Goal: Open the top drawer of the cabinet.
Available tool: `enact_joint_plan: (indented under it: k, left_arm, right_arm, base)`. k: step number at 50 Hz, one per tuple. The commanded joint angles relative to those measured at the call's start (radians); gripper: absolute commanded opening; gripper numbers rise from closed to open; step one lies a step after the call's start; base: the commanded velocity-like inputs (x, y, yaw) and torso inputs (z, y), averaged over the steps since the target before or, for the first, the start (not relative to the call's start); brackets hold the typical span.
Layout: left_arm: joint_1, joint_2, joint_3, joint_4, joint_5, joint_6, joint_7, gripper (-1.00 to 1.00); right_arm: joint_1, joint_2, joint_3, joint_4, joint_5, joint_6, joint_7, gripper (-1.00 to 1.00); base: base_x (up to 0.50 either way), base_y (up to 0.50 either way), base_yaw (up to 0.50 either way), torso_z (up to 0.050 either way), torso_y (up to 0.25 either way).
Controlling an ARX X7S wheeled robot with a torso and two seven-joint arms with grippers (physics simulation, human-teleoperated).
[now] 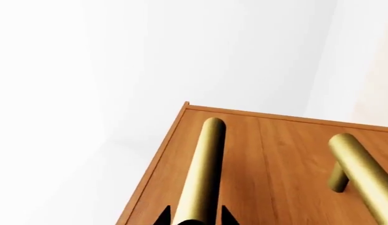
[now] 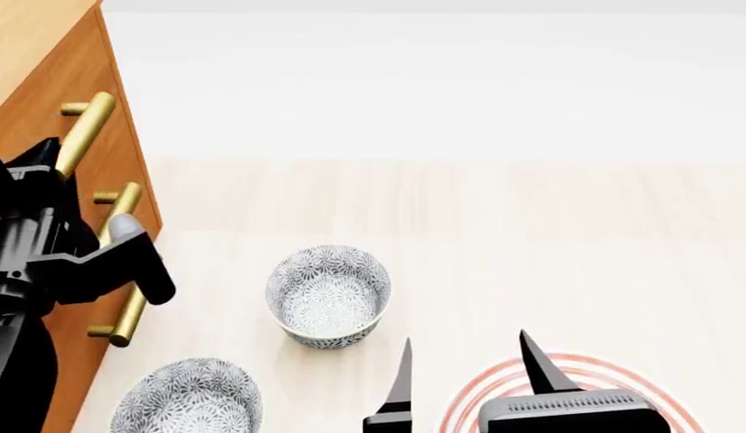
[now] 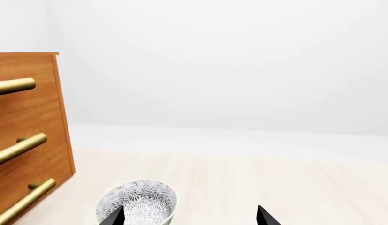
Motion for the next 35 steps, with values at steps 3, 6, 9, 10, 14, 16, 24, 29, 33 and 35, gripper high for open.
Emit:
enact_joint_plan:
  k: [3,6,9,10,14,16,24,29,33,35]
  left_arm:
    - [0.000,0.009,0.006,0.008,-0.011,-0.004,0.018,-1.00]
    - [-0.001,0.016,0.008,0.013,-0.009,-0.011,0.022,-1.00]
    - [-0.002,0.024,0.009,0.036,-0.006,-0.022,0.028,-1.00]
    - [-0.002,0.025,0.011,0.041,-0.004,-0.025,0.030,-1.00]
    - [-0.001,0.035,0.021,0.080,0.009,-0.048,0.045,-1.00]
    - [0.002,0.038,0.025,0.105,0.014,-0.059,0.055,-1.00]
    - [0.015,0.045,0.041,0.179,0.032,-0.091,0.081,-1.00]
    - [0.024,0.047,0.051,0.209,0.042,-0.100,0.088,-1.00]
    - [0.027,0.053,0.058,0.220,0.045,-0.104,0.093,-1.00]
    - [0.027,0.056,0.063,0.224,0.053,-0.109,0.092,-1.00]
  right_arm:
    - [0.000,0.004,-0.002,0.003,0.005,-0.005,0.004,1.00]
    - [-0.003,0.005,-0.004,0.001,0.004,-0.007,0.005,1.00]
    - [-0.005,0.006,-0.005,0.006,0.003,-0.012,0.005,1.00]
    - [-0.003,0.007,-0.005,0.001,0.005,-0.007,0.007,1.00]
    - [-0.007,0.009,-0.005,-0.001,0.005,-0.007,0.010,1.00]
    - [-0.007,0.010,-0.004,-0.002,0.007,-0.004,0.012,1.00]
    - [-0.005,0.012,-0.001,-0.014,0.008,0.007,0.027,1.00]
    - [-0.008,0.013,-0.006,-0.018,0.002,0.005,0.034,1.00]
    - [-0.010,0.013,-0.010,-0.016,0.000,-0.001,0.034,1.00]
    - [-0.010,0.014,-0.011,-0.024,0.003,0.006,0.037,1.00]
  base:
    - [0.00,0.00,0.00,0.000,0.000]
    - [0.00,0.00,0.00,0.000,0.000]
    - [0.00,0.00,0.00,0.000,0.000]
    - [0.00,0.00,0.00,0.000,0.000]
    - [0.00,0.00,0.00,0.000,0.000]
    - [0.00,0.00,0.00,0.000,0.000]
    - [0.00,0.00,0.00,0.000,0.000]
    - [-0.01,0.00,0.00,0.000,0.000]
    - [-0.01,0.00,0.00,0.000,0.003]
    - [-0.01,0.00,0.00,0.000,0.000]
